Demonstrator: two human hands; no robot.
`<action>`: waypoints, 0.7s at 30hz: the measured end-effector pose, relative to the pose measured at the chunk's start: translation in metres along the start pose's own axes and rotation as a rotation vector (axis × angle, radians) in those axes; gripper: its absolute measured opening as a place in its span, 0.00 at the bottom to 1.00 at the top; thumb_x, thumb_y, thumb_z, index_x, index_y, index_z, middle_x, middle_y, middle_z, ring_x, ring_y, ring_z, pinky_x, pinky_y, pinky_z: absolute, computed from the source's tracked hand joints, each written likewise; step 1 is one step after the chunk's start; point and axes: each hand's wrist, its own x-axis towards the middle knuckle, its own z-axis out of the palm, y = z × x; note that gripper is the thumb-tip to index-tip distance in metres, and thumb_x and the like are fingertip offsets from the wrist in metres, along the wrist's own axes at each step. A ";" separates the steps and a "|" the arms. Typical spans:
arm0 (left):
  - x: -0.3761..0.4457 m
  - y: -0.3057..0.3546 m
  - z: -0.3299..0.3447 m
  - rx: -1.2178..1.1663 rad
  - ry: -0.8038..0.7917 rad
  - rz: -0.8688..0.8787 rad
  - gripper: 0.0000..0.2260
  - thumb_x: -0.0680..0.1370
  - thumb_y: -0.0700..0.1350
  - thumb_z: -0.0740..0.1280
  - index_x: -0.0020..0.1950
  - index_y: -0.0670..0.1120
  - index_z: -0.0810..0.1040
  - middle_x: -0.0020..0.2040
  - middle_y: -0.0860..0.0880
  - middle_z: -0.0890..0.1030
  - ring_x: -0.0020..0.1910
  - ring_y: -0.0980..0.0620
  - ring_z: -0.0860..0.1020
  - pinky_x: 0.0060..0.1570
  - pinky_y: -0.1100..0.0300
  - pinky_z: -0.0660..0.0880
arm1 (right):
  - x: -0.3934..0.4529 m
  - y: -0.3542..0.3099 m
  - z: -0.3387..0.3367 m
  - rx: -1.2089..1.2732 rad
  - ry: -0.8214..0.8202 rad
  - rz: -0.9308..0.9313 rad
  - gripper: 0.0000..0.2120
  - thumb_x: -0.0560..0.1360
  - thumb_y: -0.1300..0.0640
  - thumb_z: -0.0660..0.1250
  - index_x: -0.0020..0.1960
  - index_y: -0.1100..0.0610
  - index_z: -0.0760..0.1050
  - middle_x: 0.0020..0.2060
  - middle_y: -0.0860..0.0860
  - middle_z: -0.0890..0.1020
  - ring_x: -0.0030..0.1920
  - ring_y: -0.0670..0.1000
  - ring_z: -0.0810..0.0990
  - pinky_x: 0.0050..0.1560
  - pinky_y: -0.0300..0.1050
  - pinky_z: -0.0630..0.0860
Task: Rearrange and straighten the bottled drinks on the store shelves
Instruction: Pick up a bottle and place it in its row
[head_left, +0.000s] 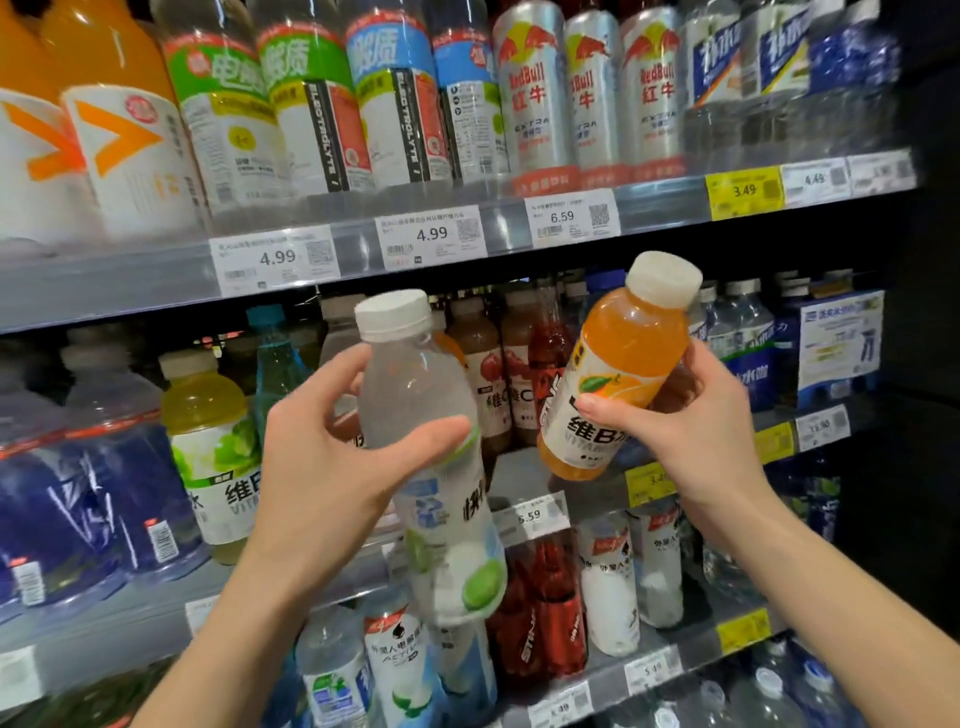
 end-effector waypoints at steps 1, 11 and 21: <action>-0.004 -0.005 -0.005 0.035 -0.028 -0.017 0.24 0.61 0.57 0.82 0.55 0.57 0.82 0.50 0.55 0.85 0.49 0.56 0.83 0.47 0.58 0.82 | 0.002 0.002 0.004 0.004 0.003 -0.010 0.28 0.62 0.57 0.82 0.59 0.52 0.77 0.50 0.44 0.85 0.50 0.40 0.83 0.49 0.35 0.80; -0.046 -0.047 -0.035 0.093 -0.010 -0.182 0.26 0.57 0.55 0.84 0.53 0.59 0.83 0.49 0.58 0.84 0.49 0.56 0.82 0.47 0.58 0.82 | 0.013 0.027 0.064 -0.214 -0.029 -0.068 0.34 0.58 0.42 0.81 0.61 0.47 0.76 0.56 0.45 0.81 0.56 0.44 0.80 0.56 0.43 0.78; -0.057 -0.062 -0.058 0.063 0.000 -0.224 0.27 0.56 0.60 0.80 0.54 0.61 0.82 0.50 0.57 0.84 0.51 0.57 0.82 0.47 0.60 0.81 | 0.013 0.032 0.081 -0.285 0.039 0.041 0.25 0.60 0.45 0.82 0.54 0.44 0.79 0.47 0.41 0.84 0.49 0.43 0.82 0.55 0.53 0.81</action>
